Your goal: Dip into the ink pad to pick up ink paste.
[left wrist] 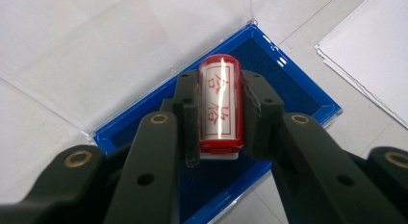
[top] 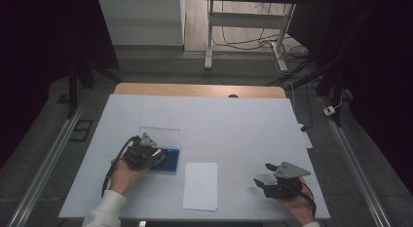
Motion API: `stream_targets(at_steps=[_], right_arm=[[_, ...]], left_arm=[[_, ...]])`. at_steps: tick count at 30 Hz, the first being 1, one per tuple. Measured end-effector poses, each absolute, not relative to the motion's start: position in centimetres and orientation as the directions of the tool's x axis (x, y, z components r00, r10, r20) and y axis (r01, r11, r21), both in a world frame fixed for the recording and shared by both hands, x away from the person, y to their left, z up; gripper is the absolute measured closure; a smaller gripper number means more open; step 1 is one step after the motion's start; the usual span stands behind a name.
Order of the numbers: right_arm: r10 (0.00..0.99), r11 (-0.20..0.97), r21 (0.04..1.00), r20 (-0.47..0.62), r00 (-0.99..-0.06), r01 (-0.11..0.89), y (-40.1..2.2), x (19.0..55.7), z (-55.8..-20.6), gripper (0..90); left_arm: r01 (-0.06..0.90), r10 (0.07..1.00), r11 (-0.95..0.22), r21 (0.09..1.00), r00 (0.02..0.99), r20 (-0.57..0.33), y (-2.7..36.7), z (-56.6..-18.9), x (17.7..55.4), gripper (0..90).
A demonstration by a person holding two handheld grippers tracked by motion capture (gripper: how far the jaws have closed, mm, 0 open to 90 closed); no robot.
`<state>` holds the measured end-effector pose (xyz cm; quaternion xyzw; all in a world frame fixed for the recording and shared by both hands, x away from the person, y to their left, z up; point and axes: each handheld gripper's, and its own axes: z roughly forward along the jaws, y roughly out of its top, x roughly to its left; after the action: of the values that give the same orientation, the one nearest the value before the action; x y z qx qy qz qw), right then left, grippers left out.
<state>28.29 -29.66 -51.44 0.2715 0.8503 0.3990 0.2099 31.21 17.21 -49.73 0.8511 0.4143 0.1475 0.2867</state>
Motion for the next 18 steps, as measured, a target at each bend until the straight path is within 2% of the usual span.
stream_targets(at_steps=[8, 18], right_arm=[[0.631, 0.531, 0.795, -0.141, -0.763, 0.293, -29.8, 28.4, -51.4, 28.7], [0.633, 0.527, 0.796, -0.136, -0.762, 0.296, -29.9, 28.4, -51.4, 28.8]], left_arm=[[0.622, 0.789, -0.483, 0.617, 0.615, -0.002, 17.4, -49.3, 31.2, 70.3], [0.581, 0.773, -0.463, 0.670, 0.635, -0.016, 17.1, -47.5, 30.5, 70.0]])
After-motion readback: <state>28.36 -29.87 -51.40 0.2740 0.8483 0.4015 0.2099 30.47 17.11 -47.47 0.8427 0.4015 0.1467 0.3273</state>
